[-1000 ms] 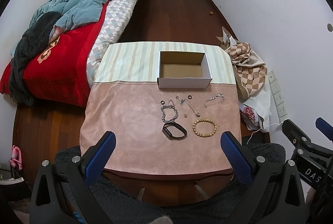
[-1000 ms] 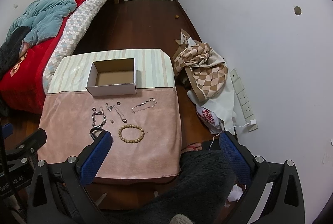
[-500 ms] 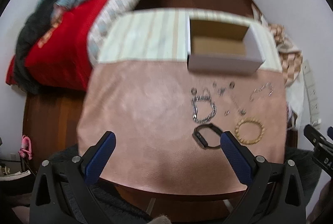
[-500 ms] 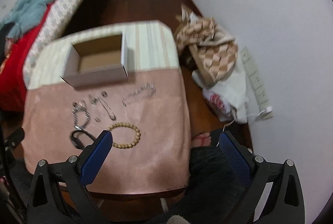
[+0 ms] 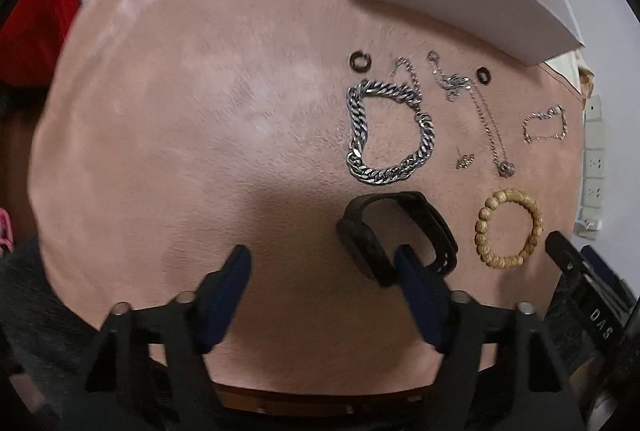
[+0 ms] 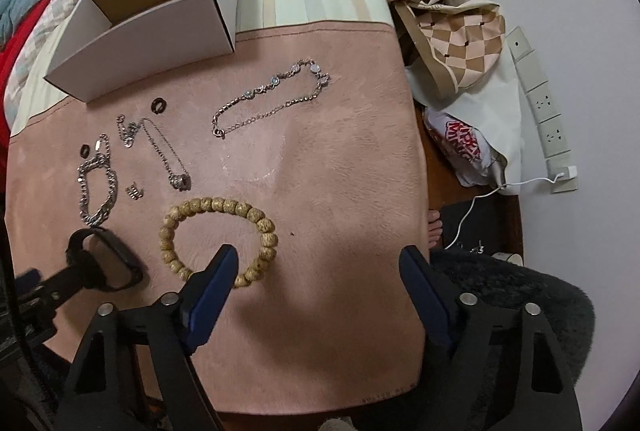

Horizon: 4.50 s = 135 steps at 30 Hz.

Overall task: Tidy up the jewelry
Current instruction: 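Grasp the black watch band with the left tool while the right tool grasps the wooden bead bracelet, then carry the band and bead bracelet into the white box while both tools open, then lift both open tools out of the box back over the table, then grasp the thick silver chain bracelet with the left tool while the right tool grasps the silver pendant necklace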

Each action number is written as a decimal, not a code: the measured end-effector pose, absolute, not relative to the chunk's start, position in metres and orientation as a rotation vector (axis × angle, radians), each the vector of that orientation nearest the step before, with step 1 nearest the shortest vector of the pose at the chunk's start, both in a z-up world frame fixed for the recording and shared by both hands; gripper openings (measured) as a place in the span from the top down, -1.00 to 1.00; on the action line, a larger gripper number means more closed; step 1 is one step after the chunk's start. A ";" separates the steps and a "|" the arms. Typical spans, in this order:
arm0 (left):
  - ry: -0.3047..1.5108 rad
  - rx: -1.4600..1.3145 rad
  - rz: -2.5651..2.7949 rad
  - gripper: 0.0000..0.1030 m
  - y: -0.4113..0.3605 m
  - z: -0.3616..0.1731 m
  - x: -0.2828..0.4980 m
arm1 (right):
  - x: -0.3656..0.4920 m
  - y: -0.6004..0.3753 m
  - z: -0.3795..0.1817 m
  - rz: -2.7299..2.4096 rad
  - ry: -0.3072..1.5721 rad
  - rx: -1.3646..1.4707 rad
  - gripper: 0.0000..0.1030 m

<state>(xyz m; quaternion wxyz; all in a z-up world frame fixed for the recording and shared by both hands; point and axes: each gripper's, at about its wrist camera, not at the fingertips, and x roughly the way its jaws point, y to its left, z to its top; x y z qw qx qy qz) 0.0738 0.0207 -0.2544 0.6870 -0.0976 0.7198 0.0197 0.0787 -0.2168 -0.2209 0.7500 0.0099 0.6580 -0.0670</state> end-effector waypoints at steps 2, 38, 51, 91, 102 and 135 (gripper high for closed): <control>1.606 -0.211 0.044 0.03 0.019 -0.259 0.074 | 0.082 -0.214 -0.226 -0.137 1.440 0.026 -0.53; 1.205 -0.026 -0.116 0.81 -0.012 -0.112 0.152 | 0.140 -0.184 -0.098 0.167 1.190 0.154 0.82; 1.262 -0.108 -0.159 0.81 0.002 -0.133 0.270 | 0.256 -0.147 -0.104 0.231 1.186 0.084 0.82; 1.173 0.000 0.072 -0.98 0.015 -0.134 0.214 | 0.224 -0.173 -0.141 0.009 1.217 -0.077 -0.92; 1.079 -0.016 0.069 -0.98 0.011 -0.089 0.177 | 0.189 -0.174 -0.083 -0.020 1.084 -0.097 -0.92; 1.140 -0.033 0.227 -0.98 0.049 -0.141 0.097 | 0.106 -0.196 -0.124 0.061 1.159 0.097 -0.64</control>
